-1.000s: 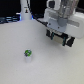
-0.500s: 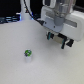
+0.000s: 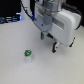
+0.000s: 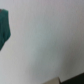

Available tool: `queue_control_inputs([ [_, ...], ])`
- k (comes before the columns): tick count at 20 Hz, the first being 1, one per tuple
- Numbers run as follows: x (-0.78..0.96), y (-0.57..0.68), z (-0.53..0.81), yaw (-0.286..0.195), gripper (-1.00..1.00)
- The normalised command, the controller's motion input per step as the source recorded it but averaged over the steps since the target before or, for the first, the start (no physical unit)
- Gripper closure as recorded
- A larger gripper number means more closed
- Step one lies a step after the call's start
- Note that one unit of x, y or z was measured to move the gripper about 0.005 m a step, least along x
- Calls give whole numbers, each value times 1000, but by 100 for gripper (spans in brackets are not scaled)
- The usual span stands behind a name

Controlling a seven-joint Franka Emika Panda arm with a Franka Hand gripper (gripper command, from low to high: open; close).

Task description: Open the kcup holder, insert the kcup into the holder, and close the kcup holder

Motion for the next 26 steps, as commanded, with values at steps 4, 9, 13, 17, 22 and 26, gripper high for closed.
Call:
queue_control_inputs([
  [4,-124,-365,0,-312,-100],
  [9,-135,-362,-2,-315,-100],
  [13,-171,-376,-77,-311,-100],
  [17,-261,-389,-191,-305,-100],
  [22,-299,-386,-329,-310,-100],
  [26,-306,-391,-459,-311,-100],
])
